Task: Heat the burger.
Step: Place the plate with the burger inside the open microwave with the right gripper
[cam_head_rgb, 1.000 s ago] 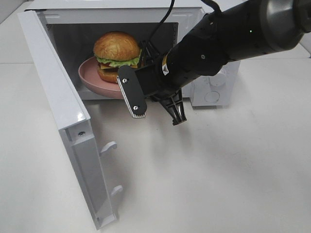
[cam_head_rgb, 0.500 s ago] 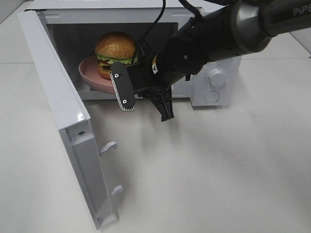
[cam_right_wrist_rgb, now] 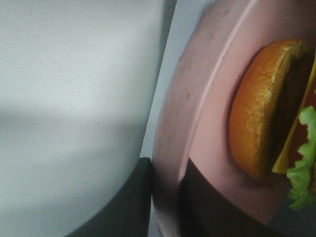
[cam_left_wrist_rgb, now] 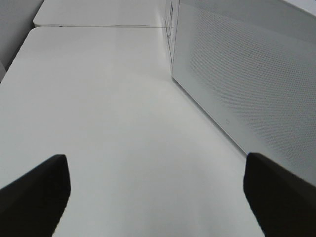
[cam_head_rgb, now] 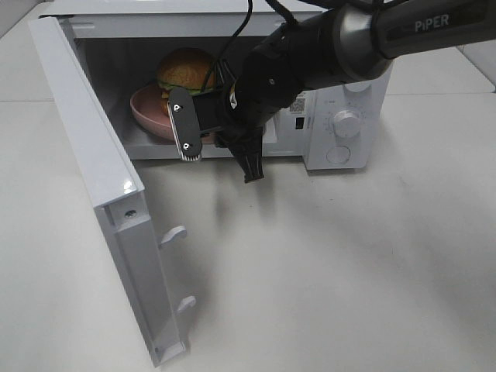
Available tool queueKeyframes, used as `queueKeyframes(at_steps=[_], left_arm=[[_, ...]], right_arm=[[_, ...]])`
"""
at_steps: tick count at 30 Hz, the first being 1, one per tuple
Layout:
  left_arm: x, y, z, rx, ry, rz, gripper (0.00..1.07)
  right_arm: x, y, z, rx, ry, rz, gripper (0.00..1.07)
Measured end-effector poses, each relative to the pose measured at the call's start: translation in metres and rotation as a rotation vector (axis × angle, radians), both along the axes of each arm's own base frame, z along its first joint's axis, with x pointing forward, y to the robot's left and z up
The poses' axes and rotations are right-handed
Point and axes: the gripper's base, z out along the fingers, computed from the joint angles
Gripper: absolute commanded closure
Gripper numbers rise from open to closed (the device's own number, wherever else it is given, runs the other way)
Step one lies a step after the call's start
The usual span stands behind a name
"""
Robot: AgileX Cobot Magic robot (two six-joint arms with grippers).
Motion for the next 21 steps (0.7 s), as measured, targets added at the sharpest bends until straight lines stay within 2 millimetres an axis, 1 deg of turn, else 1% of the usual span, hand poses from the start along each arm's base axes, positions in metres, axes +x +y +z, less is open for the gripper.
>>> queueKeyframes(at_steps=[3,10,13,17,21], left_arm=[[0.0,0.0,0.0,0.0,0.0,0.0,0.19],[0.0,0.0,0.0,0.0,0.0,0.0,0.19],[0.0,0.0,0.0,0.0,0.0,0.0,0.19],[0.0,0.0,0.0,0.0,0.0,0.0,0.19],[0.0,0.0,0.0,0.0,0.0,0.0,0.19]], right_arm=[[0.006,0.002,0.002,0.013,-0.007,-0.014,0.96],[0.021,0.01,0.0,-0.007,-0.005,-0.033,0.94],[0.024,0.012,-0.001,-0.006,-0.005,-0.039,0.94],[0.031,0.015,-0.001,0.022,-0.009,-0.065,0.9],[0.035,0.016,-0.002,0.036,-0.014,-0.073,0.86]])
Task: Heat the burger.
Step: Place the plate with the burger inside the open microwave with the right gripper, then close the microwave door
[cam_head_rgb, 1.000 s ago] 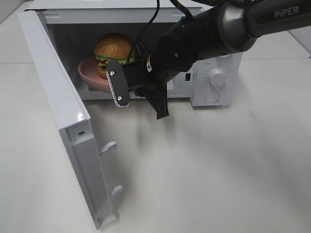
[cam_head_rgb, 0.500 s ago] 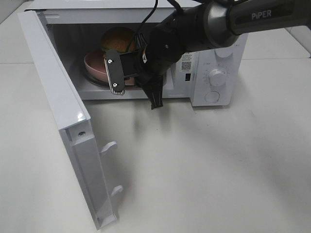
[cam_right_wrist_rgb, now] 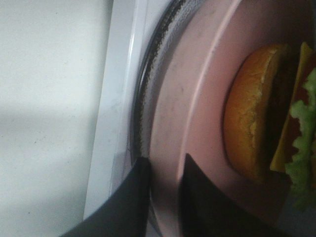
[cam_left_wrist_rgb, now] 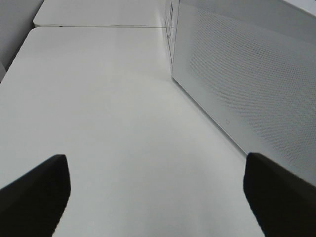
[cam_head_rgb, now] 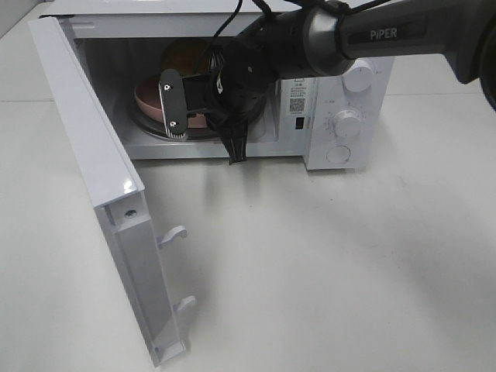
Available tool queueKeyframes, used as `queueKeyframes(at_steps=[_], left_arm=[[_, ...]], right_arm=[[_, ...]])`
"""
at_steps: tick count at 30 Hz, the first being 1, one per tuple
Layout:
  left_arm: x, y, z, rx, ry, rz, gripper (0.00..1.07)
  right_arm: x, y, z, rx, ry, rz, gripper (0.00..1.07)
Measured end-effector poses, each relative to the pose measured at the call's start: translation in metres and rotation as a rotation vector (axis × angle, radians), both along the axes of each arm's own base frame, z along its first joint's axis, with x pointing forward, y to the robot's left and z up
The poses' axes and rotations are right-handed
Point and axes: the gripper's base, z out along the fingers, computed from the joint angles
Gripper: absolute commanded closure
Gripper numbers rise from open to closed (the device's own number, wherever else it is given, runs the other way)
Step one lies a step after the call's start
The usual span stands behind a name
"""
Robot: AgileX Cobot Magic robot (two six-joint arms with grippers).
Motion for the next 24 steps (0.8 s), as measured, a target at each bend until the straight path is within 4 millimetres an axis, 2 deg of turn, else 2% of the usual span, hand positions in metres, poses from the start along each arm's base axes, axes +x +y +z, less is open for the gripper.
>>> queueKeyframes(at_steps=[3,5,11,21,23,24], left_arm=[[0.0,0.0,0.0,0.0,0.0,0.0,0.19],[0.0,0.0001,0.0,0.001,0.0,0.001,0.19],[0.0,0.0001,0.0,0.001,0.0,0.001,0.19],[0.0,0.0001,0.0,0.001,0.0,0.001,0.19],[0.0,0.0001,0.0,0.001,0.0,0.001,0.19],[0.0,0.0001,0.0,0.001,0.0,0.001,0.19]], right_arm=[[0.0017,0.0001,-0.0019,0.004,0.001,-0.005,0.81],[0.0022,0.0005,-0.0032,0.005,0.002,-0.005,0.71],[0.0025,0.001,-0.0027,0.019,0.0,-0.011,0.66],[0.0022,0.0006,-0.0026,0.052,0.022,-0.055,0.63],[0.0021,0.0005,-0.0016,0.069,0.028,-0.072,0.55],[0.0021,0.0005,-0.0016,0.069,0.028,-0.072,0.55]])
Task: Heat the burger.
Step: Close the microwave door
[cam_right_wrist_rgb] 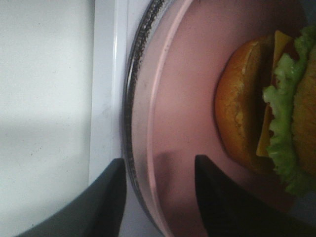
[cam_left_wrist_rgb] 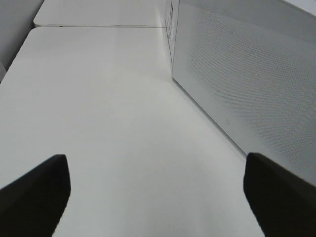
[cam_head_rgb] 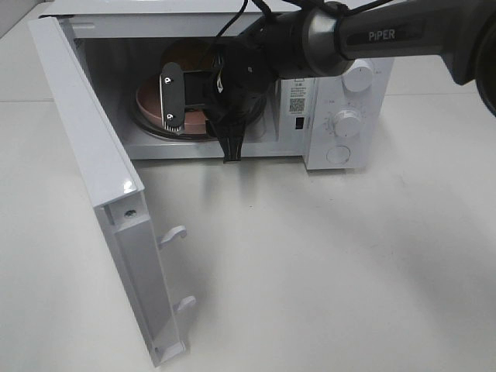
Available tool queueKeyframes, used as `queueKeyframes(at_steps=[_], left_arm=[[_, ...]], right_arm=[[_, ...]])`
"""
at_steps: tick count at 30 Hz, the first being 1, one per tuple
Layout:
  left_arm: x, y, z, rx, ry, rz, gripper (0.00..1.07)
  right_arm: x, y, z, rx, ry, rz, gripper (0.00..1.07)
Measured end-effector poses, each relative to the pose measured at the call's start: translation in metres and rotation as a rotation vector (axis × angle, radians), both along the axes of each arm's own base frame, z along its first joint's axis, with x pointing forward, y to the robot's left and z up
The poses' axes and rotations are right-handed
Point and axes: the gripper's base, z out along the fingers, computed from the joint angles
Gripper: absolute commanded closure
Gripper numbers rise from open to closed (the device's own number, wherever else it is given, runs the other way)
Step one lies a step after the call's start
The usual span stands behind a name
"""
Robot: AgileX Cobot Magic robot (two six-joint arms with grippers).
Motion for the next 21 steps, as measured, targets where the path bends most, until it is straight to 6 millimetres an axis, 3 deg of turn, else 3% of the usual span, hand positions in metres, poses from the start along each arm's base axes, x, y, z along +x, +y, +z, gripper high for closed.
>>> queueKeyframes(at_steps=[2,4,9,21], left_arm=[[0.0,0.0,0.0,0.0,0.0,0.0,0.19],[0.0,0.0,0.0,0.0,0.0,0.0,0.19],[0.0,0.0,0.0,0.0,0.0,0.0,0.19],[0.0,0.0,0.0,0.0,0.0,0.0,0.19]], right_arm=[[0.0,0.0,0.001,0.008,0.003,-0.008,0.53],[-0.004,-0.002,0.002,0.033,0.003,-0.014,0.42],[-0.016,-0.008,0.002,0.052,-0.003,0.007,0.36],[-0.041,-0.022,0.006,0.086,-0.015,0.044,0.31]])
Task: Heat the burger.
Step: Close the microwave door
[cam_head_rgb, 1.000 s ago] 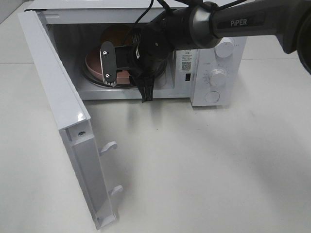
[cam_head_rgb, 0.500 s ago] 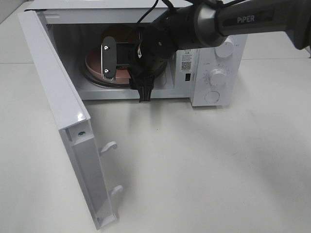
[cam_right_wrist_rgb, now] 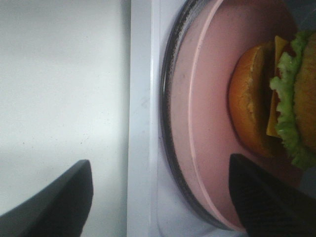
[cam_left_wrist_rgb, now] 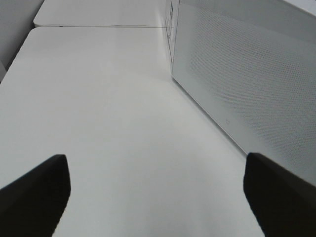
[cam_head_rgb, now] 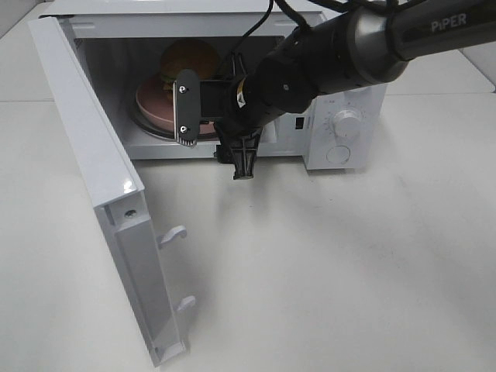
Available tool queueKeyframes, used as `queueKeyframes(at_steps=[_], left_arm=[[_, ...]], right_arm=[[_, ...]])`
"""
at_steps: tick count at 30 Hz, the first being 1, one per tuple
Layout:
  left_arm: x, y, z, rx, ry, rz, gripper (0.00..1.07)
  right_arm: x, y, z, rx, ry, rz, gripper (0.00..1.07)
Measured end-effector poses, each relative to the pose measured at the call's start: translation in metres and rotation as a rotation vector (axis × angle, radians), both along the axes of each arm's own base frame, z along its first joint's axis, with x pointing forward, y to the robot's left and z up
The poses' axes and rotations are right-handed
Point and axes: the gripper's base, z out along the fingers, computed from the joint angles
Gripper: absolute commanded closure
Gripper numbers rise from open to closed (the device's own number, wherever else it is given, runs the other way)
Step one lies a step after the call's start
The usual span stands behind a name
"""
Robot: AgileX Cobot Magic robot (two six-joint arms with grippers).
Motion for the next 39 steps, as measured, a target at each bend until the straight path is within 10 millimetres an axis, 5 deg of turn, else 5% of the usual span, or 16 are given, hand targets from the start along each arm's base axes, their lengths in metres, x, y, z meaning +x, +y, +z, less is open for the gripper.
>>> queueKeyframes(at_steps=[22,33,39], left_arm=[[0.0,0.0,0.0,0.0,0.0,0.0,0.19],[0.0,0.0,0.0,0.0,0.0,0.0,0.19],[0.0,0.0,0.0,0.0,0.0,0.0,0.19]], right_arm=[[-0.063,-0.043,0.05,0.123,-0.024,-0.022,0.31],[-0.097,-0.07,0.076,0.344,0.095,-0.236,0.31],[-0.116,-0.094,0.089,0.396,0.238,-0.496,0.31]])
